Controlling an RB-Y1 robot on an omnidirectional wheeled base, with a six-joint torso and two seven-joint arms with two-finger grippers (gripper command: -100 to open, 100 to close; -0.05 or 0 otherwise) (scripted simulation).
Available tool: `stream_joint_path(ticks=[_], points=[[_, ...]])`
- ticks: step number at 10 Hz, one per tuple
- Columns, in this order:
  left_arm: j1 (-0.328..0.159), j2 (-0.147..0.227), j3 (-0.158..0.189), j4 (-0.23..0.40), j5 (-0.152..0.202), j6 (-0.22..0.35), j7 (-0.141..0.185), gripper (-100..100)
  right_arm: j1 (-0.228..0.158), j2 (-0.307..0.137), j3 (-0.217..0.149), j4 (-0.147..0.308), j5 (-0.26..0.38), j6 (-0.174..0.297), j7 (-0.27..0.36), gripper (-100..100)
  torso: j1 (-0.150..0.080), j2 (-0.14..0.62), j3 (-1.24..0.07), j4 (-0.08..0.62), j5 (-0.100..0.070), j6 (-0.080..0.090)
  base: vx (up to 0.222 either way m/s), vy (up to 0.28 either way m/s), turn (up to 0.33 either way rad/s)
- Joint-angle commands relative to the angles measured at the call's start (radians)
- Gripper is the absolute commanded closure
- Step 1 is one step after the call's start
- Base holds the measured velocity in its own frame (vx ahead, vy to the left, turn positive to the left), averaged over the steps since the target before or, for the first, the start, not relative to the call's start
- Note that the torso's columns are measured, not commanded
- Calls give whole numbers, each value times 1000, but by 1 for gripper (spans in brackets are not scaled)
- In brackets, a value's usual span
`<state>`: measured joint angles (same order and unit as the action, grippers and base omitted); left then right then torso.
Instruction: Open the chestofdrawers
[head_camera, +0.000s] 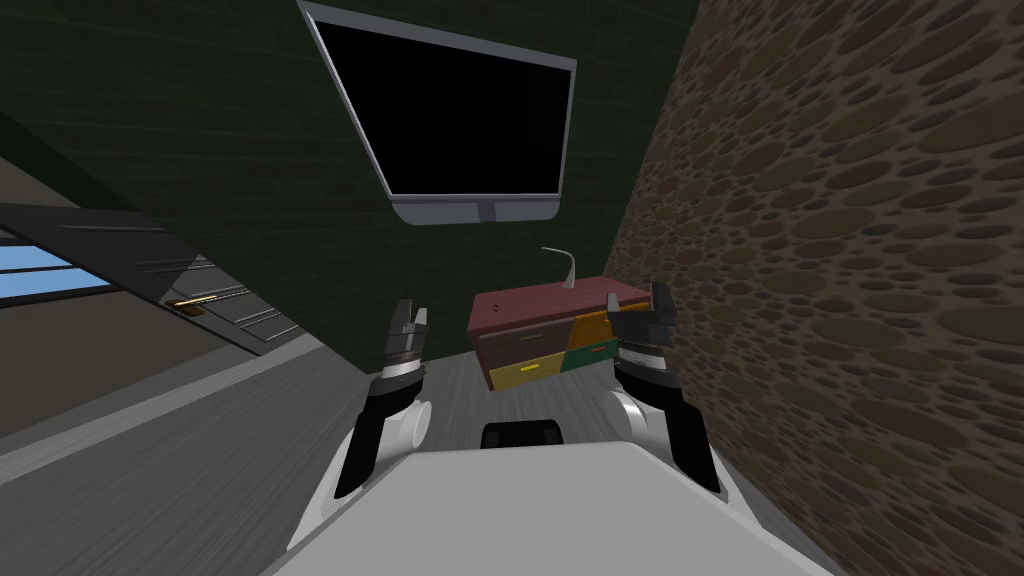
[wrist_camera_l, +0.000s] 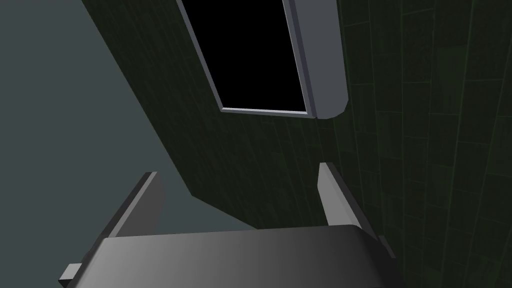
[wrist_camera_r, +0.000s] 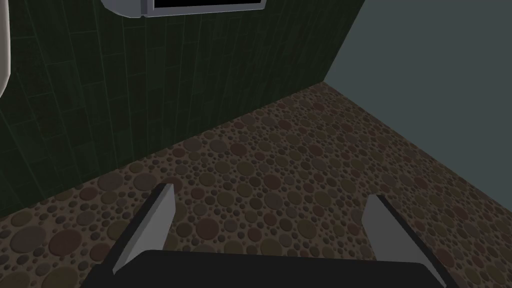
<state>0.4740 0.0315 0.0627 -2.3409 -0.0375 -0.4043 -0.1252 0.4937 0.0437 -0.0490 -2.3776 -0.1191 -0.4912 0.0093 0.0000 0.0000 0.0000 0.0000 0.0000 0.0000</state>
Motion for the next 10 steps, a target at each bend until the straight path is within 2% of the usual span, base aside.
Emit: stream_joint_path(ticks=[1,9,10], points=[[0,0,0,0,0,0,0,0,0,0,0,0,0,0,0,0,0,40,-82,41,0,0,0,0,0],[0,0,0,0,0,0,0,0,0,0,0,0,0,0,0,0,0,618,-1234,617,0,0,0,0,0],[0,0,0,0,0,0,0,0,-2,-38,4,7,16,10,4,-100,0,691,-1382,691,0,0,7,1,22]])
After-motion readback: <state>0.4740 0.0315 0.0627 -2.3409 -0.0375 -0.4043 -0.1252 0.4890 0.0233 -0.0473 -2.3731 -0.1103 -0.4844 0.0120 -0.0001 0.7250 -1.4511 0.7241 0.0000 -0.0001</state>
